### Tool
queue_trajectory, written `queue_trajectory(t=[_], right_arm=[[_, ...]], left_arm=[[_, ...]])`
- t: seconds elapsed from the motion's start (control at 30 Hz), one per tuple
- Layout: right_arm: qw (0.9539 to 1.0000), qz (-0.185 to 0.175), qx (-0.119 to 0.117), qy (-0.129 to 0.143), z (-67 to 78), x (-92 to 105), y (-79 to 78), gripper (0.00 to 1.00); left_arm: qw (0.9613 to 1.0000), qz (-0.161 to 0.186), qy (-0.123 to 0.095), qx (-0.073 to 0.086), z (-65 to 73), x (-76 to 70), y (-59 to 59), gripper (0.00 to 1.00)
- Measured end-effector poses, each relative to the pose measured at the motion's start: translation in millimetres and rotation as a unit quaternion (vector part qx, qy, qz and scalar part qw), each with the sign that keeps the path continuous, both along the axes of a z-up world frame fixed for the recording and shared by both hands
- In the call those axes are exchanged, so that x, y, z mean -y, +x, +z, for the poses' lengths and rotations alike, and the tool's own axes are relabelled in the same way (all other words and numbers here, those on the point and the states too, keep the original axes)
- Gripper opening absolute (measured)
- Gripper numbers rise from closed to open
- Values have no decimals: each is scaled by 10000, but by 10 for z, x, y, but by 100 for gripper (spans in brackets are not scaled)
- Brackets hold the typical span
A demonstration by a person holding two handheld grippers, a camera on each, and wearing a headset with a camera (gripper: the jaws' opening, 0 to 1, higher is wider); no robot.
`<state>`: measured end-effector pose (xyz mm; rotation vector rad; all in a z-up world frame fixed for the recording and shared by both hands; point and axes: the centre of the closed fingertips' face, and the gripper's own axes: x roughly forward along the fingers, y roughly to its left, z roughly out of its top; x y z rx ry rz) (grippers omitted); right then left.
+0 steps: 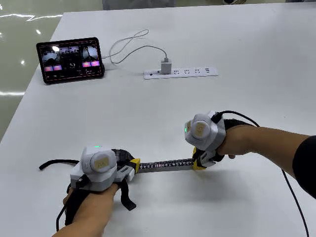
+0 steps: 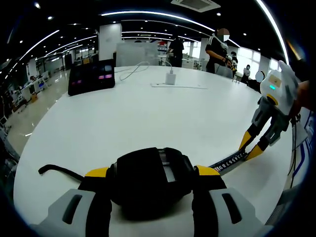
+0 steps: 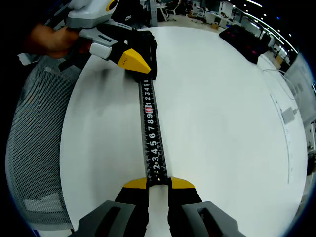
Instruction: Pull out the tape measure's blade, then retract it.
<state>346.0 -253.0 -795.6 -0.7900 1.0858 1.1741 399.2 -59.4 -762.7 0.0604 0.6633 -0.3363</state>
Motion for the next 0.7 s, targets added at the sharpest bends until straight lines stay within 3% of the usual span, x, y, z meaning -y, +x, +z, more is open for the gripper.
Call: queue_trajectory(t=[0.7], right_arm=[[9998, 156, 77, 97, -3, -93, 18, 10]], left_arm=[[10000, -15, -5, -30, -1, 2, 9, 62]])
